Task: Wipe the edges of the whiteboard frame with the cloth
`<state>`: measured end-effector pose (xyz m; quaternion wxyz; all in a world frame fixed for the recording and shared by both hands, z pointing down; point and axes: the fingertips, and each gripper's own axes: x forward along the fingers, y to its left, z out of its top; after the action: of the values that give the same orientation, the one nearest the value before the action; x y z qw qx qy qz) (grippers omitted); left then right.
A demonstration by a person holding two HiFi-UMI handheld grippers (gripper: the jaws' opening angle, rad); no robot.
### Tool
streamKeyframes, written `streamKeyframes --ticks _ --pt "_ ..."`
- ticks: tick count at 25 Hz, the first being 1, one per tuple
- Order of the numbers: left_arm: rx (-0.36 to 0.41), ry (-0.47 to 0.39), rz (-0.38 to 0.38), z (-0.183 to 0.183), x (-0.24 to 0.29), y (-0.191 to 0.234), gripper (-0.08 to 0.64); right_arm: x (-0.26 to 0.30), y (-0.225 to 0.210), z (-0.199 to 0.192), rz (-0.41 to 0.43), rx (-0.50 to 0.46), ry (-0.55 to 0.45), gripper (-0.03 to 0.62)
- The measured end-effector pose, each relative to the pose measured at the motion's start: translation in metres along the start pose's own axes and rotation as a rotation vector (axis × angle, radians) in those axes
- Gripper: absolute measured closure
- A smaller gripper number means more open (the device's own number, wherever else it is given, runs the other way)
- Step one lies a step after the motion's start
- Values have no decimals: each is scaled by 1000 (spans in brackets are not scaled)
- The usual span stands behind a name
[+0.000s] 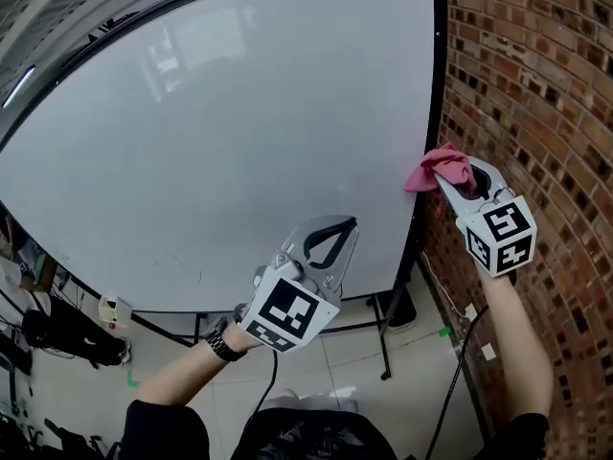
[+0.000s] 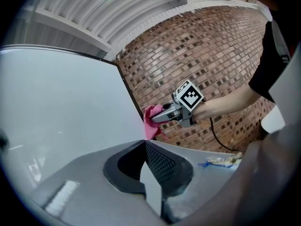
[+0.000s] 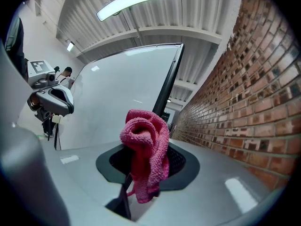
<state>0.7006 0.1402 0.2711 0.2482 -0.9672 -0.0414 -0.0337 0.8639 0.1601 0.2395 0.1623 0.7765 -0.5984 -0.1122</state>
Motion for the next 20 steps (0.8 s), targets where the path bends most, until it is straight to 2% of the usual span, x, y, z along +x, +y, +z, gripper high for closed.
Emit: streamKeyframes --ticks 2,6,10,16,20 --pt "-47 31 0 -25 -2 -10 557 3 11 -30 11 20 40 466" --pt "-226 73 -18 -76 -7 -30 557 7 37 -93 48 85 129 465" --pt "-352 174 -30 -138 -7 -63 557 7 59 -155 72 160 207 465" --pt "-419 257 2 -210 -8 -96 557 13 89 -243 91 289 258 465" --pt "-458 304 23 -226 -11 -107 557 6 110 -290 103 351 321 465"
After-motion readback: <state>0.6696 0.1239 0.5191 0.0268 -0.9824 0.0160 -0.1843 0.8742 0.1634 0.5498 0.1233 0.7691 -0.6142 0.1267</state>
